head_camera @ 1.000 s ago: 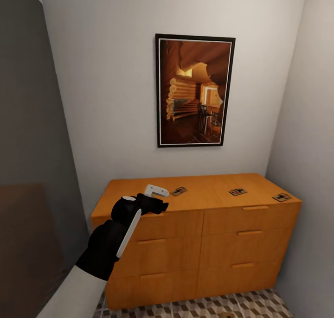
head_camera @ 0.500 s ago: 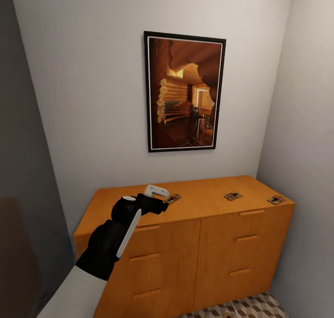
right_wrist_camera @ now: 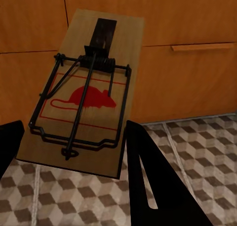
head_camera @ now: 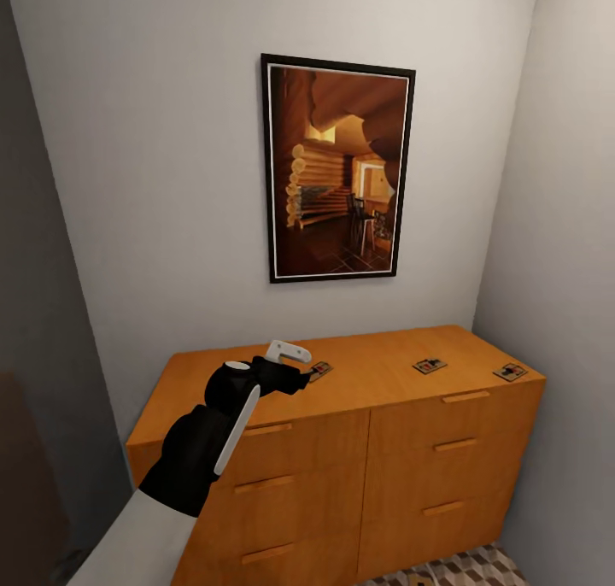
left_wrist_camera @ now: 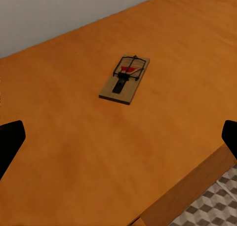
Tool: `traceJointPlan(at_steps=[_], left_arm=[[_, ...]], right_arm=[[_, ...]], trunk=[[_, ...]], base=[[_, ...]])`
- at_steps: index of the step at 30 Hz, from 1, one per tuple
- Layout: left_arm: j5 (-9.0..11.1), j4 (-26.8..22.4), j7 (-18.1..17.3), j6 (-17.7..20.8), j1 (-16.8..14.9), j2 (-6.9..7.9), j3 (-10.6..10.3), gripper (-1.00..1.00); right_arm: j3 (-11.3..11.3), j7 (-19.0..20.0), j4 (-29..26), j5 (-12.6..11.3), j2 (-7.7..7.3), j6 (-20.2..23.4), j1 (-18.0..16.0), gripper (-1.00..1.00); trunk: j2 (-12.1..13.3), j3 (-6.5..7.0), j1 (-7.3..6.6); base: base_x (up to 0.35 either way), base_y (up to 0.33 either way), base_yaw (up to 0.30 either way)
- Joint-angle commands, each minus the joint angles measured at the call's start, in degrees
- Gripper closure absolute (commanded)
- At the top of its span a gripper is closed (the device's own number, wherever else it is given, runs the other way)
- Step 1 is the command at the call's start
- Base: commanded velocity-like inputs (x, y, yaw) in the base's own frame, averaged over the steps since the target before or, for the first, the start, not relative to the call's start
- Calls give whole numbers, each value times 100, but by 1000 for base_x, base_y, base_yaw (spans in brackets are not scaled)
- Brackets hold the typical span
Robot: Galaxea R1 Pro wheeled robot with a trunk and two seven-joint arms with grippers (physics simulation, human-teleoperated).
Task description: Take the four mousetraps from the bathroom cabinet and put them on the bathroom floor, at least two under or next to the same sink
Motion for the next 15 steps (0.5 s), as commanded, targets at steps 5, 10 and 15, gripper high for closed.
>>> traceJointPlan(at_steps=[5, 10, 15], left_arm=[[3, -29, -13, 30, -4, 0, -2, -100], [4, -36, -13, 30, -4, 0, -4, -100], [5, -35, -15, 30, -4, 1, -4, -100]], right_arm=[[17, -4, 3, 8, -3, -15, -4, 100], [18, -4, 3, 8, -2, -15, -4, 100], [18, -4, 3, 8, -2, -15, -4, 100]], trunk=[[-4, -7, 0], [-4, -6, 0], [-4, 14, 0]], base=[[1, 0, 0], [0, 0, -10], [0, 0, -135]])
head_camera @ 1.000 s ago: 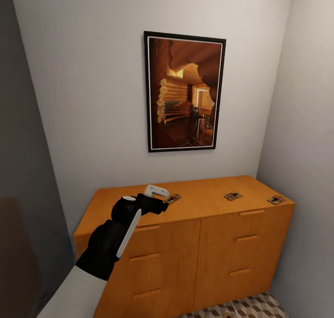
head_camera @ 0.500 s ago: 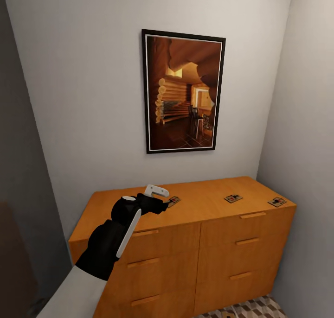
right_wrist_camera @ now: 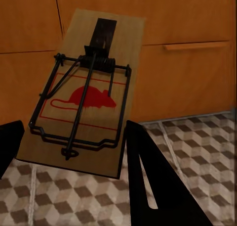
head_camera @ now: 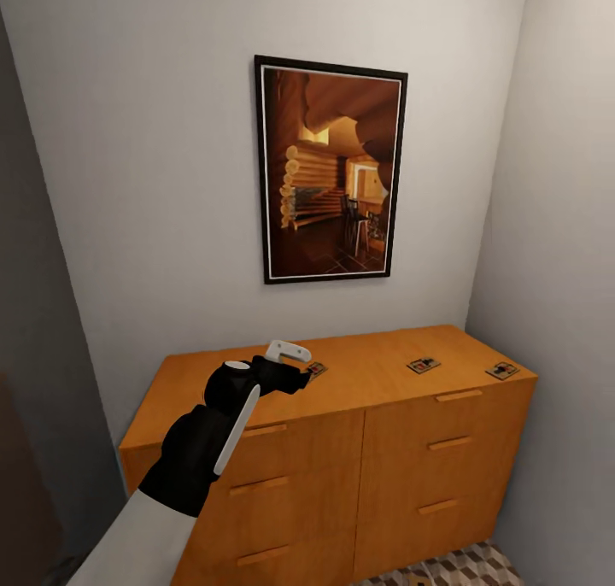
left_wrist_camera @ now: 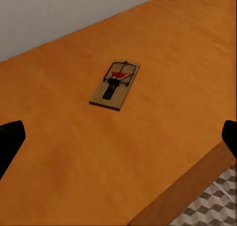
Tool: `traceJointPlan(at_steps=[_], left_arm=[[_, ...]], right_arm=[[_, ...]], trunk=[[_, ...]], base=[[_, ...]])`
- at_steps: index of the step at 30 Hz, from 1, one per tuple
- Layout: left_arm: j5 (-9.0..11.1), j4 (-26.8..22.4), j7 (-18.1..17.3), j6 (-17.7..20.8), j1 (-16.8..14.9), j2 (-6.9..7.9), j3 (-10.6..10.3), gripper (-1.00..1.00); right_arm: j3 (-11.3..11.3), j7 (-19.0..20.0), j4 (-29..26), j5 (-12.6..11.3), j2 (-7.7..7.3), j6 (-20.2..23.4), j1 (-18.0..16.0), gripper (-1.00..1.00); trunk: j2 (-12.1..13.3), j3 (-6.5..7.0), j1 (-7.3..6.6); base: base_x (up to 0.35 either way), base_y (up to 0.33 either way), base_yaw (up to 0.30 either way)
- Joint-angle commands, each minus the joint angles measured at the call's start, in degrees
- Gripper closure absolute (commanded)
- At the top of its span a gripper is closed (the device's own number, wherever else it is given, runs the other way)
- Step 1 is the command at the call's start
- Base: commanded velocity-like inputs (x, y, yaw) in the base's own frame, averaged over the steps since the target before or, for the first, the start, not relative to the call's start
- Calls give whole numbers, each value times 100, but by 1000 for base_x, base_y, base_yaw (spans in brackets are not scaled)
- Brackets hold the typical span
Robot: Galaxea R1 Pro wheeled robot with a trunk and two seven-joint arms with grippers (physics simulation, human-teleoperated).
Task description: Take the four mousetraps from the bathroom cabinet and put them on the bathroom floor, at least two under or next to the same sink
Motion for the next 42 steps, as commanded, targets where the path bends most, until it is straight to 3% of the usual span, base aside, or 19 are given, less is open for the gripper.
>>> traceJointPlan(at_steps=[1, 5, 14, 19, 27, 42], left_arm=[[3, -6, -14, 27, -4, 0, 3, -100], [6, -6, -17, 27, -4, 0, 9, -100], [10, 0, -19, 27, -4, 0, 12, -100], [10, -15, -40, 27, -4, 0, 12, -100], [3, -65, -619, 21, -4, 0, 19, -100], [0, -59, -721, 25, -4, 19, 21, -100]], right_arm=[[17, -4, 5, 8, -1, -13, -5, 100], [17, -7, 12, 8, -5, 116, -5, 100], [14, 42, 22, 8, -45, 1581, 141, 100], [16, 41, 28, 8, -45, 1875, 337, 100], [17, 93, 26, 6, -5, 2846, 545, 100], [17, 114, 14, -1, 15, 3025, 560, 100]], trunk=[[-4, -1, 0], [-4, 20, 0], [-4, 28, 0], [-4, 29, 0], [-4, 29, 0], [-4, 29, 0]], base=[[0, 0, -191], [0, 0, -171], [0, 0, -29], [0, 0, -2], [0, 0, 0], [0, 0, 0]])
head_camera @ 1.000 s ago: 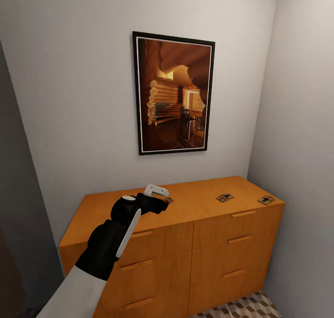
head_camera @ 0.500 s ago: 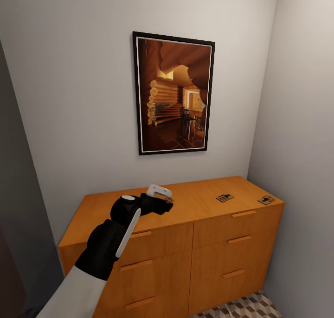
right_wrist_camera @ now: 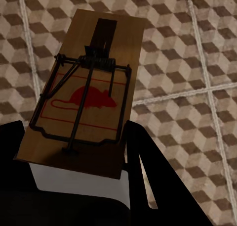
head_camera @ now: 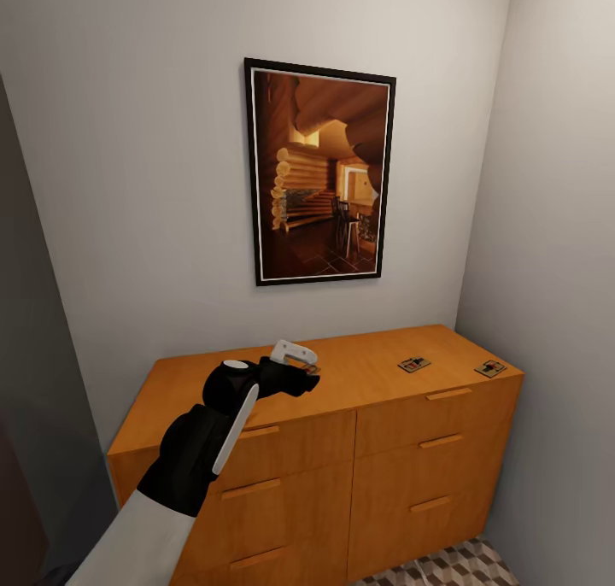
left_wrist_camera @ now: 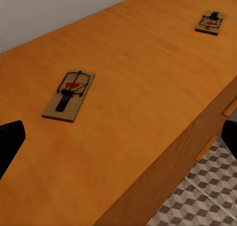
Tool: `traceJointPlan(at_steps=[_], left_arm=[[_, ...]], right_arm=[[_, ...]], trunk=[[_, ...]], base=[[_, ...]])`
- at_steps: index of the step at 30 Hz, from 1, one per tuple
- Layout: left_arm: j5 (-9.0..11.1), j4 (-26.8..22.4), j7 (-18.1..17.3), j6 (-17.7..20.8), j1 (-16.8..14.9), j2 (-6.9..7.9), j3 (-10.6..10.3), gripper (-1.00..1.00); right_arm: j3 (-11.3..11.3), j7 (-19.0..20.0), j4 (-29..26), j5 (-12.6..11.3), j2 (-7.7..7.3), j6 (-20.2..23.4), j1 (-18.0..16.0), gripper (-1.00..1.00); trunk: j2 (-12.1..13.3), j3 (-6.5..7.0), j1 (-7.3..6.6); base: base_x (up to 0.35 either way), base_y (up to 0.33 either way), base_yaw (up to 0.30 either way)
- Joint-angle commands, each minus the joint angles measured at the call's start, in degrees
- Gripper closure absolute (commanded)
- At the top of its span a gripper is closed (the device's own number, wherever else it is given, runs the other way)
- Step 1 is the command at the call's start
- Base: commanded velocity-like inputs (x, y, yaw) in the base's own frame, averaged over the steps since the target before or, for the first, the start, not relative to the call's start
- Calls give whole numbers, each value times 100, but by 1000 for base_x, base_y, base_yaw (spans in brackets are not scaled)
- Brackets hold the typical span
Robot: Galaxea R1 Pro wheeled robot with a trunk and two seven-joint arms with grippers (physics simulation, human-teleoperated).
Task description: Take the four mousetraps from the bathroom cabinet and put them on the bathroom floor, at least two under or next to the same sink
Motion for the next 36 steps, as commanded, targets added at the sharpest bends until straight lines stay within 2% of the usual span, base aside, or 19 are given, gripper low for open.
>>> traceJointPlan(at_steps=[1, 22, 36], left_arm=[[4, -4, -8, 27, -5, 6, 2, -100], [14, -5, -199, 38, -5, 67, -7, -100], [12, 7, -202, 38, -5, 62, -7, -100]], right_arm=[[18, -1, 5, 7, -1, -17, -4, 100], [18, 1, 5, 7, 0, -10, -6, 100], [18, -3, 5, 7, 36, -8, -4, 100]], trunk=[[-4, -7, 0], [-4, -7, 0], [-4, -7, 0]], base=[[0, 0, 0], [14, 0, 0], [197, 0, 0]])
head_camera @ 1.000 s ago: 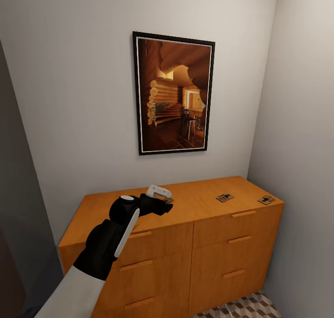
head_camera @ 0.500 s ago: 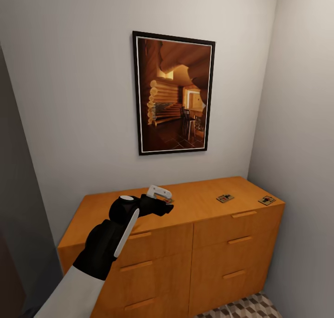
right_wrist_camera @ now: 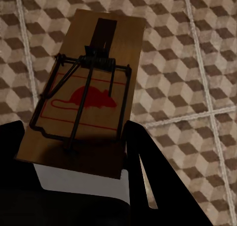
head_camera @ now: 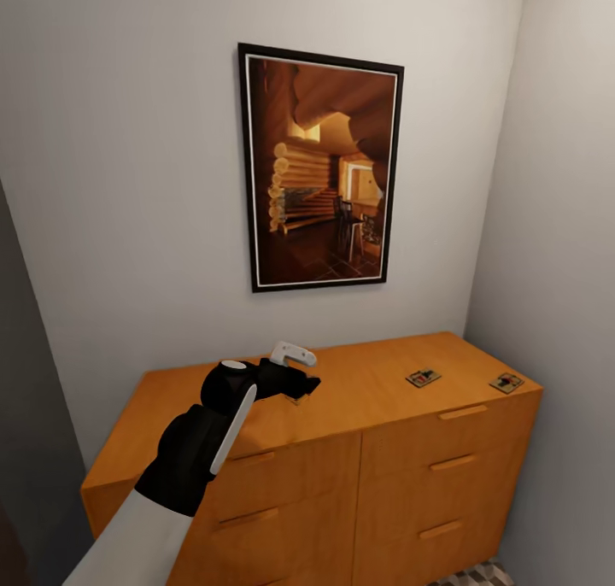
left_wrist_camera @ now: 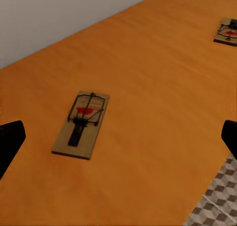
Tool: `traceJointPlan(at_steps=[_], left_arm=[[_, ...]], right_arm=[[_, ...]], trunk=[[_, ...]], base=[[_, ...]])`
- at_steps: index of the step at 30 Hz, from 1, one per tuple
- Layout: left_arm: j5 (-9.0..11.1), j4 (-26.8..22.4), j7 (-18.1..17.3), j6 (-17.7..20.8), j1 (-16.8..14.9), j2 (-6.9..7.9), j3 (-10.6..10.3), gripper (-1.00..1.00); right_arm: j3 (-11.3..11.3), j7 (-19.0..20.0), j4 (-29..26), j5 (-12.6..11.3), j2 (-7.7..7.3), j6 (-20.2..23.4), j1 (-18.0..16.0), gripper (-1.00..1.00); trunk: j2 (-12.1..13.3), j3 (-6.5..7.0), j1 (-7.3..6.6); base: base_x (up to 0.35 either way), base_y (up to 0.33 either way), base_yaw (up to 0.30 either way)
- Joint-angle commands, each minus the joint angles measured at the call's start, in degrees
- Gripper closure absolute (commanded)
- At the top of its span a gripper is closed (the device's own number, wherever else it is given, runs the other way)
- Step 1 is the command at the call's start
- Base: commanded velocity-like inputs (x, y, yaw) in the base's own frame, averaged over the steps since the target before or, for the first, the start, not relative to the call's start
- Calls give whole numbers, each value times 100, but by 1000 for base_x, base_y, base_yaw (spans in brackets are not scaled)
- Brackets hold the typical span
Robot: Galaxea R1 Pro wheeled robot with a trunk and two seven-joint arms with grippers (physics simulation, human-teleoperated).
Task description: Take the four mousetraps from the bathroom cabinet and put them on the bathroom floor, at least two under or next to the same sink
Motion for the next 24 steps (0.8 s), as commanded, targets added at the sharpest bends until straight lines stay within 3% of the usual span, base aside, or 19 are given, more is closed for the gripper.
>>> traceJointPlan(at_steps=[1, 8, 24], left_arm=[[5, -5, -7, 27, -5, -2, 2, -100], [3, -10, -7, 28, -5, 4, 2, -100], [6, -16, -7, 28, -5, -2, -5, -100]], right_arm=[[17, 0, 5, 7, 13, -17, -3, 100], [15, -1, 5, 7, 44, -16, -5, 100], [16, 2, -14, 15, 10, -57, -4, 100]], trunk=[[-4, -7, 3], [-4, -7, 3], [-4, -7, 3]], base=[[261, 0, 0], [186, 0, 0], [12, 0, 0]])
